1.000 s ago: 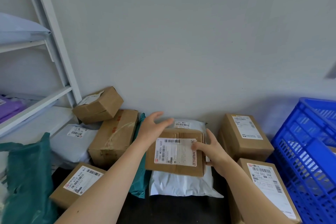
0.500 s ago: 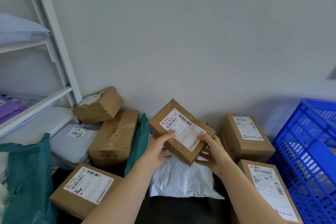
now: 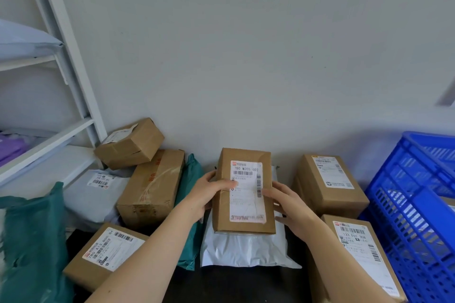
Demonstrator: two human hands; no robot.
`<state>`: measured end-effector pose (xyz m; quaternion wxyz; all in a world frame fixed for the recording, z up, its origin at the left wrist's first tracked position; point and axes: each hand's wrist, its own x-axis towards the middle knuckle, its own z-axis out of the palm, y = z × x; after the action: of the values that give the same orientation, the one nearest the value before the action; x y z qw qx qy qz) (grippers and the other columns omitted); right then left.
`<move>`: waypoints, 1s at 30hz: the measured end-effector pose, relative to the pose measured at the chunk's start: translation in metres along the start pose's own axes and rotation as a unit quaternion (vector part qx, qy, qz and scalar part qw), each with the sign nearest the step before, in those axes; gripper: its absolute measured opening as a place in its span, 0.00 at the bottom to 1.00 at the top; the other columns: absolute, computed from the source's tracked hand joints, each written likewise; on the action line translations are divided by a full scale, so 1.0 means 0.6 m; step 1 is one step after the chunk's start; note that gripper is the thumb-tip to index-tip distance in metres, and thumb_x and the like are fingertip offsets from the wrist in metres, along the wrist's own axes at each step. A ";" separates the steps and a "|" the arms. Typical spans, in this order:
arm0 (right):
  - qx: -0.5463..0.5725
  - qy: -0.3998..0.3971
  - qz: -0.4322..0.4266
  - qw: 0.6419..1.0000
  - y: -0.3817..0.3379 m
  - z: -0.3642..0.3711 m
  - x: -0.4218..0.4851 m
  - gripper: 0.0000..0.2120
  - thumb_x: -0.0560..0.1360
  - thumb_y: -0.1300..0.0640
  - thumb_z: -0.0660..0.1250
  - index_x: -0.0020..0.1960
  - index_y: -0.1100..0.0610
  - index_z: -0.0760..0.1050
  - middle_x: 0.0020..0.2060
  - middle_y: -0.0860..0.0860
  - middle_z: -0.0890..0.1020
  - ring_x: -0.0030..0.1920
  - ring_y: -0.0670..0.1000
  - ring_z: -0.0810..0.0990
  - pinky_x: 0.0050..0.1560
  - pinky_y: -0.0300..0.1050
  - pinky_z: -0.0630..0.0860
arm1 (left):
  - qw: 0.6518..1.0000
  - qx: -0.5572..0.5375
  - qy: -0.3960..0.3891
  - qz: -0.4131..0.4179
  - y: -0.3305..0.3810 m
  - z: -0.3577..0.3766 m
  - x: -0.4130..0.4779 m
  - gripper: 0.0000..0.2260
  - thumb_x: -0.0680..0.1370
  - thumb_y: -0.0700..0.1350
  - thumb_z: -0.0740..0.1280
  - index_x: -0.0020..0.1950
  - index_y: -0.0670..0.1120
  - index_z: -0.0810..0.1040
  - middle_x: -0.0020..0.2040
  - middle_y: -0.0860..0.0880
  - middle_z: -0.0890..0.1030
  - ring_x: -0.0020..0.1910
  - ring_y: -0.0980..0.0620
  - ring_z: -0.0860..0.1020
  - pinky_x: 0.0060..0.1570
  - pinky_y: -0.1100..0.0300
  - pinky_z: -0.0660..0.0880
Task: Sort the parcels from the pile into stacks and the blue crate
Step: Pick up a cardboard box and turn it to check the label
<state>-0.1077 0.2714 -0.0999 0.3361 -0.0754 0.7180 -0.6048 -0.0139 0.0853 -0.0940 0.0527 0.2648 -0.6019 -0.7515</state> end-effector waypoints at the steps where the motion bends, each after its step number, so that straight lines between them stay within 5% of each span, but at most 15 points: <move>1: 0.002 -0.002 -0.001 1.000 0.000 0.003 -0.001 0.24 0.74 0.52 0.71 0.67 0.49 0.68 0.59 0.52 0.79 0.61 0.55 0.76 0.67 0.61 0.68 | 1.000 0.015 -0.006 0.002 0.000 0.003 -0.001 0.29 0.71 0.42 0.75 0.70 0.49 0.69 0.54 0.47 0.82 0.51 0.48 0.81 0.44 0.56 0.76; 7: 0.017 0.042 -0.003 0.999 0.003 0.010 -0.004 0.13 0.77 0.55 0.68 0.60 0.50 0.73 0.53 0.51 0.82 0.55 0.54 0.80 0.60 0.58 0.75 | 0.999 0.038 -0.029 0.015 -0.002 0.007 -0.003 0.33 0.70 0.48 0.75 0.72 0.52 0.66 0.58 0.48 0.79 0.55 0.50 0.78 0.48 0.56 0.75; 12: 0.045 0.071 0.012 0.996 0.012 0.003 0.009 0.08 0.79 0.55 0.66 0.57 0.55 0.75 0.52 0.53 0.83 0.53 0.55 0.82 0.58 0.55 0.78 | 0.998 0.008 -0.059 0.019 0.002 0.005 -0.008 0.25 0.71 0.57 0.71 0.66 0.51 0.74 0.57 0.51 0.81 0.57 0.51 0.78 0.50 0.56 0.76; 15: 0.026 0.098 0.031 0.994 0.019 0.002 0.022 0.12 0.80 0.53 0.62 0.59 0.59 0.75 0.53 0.54 0.82 0.55 0.56 0.80 0.60 0.55 0.76 | 0.998 -0.005 -0.058 0.029 0.004 0.007 -0.009 0.19 0.75 0.50 0.70 0.65 0.51 0.76 0.57 0.51 0.81 0.57 0.53 0.78 0.48 0.58 0.75; 23: 0.036 0.086 0.089 0.992 0.021 0.009 0.028 0.16 0.79 0.43 0.61 0.57 0.54 0.74 0.53 0.54 0.79 0.56 0.57 0.77 0.60 0.57 0.73 | 0.996 0.006 -0.071 0.055 0.011 0.014 -0.007 0.20 0.75 0.42 0.71 0.67 0.51 0.74 0.59 0.51 0.81 0.56 0.54 0.79 0.47 0.60 0.77; 27: 0.064 0.062 0.080 0.993 0.025 0.005 0.027 0.16 0.78 0.43 0.64 0.54 0.55 0.76 0.47 0.55 0.80 0.47 0.55 0.78 0.40 0.49 0.74 | 0.995 -0.002 -0.080 0.062 0.013 0.015 -0.007 0.17 0.76 0.41 0.71 0.63 0.52 0.76 0.57 0.51 0.82 0.54 0.55 0.80 0.45 0.62 0.78; 30: 0.079 0.057 0.070 0.993 0.028 0.004 0.029 0.17 0.78 0.45 0.64 0.59 0.57 0.75 0.54 0.58 0.81 0.55 0.58 0.79 0.54 0.57 0.77 | 0.994 -0.001 -0.086 0.065 0.014 0.016 -0.007 0.14 0.76 0.40 0.70 0.59 0.53 0.77 0.57 0.51 0.82 0.55 0.55 0.80 0.46 0.61 0.79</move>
<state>-0.1147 0.2646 -0.1227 0.3414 0.0360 0.6896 -0.6377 -0.0170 0.0931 -0.0833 0.0492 0.1593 -0.6193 -0.7672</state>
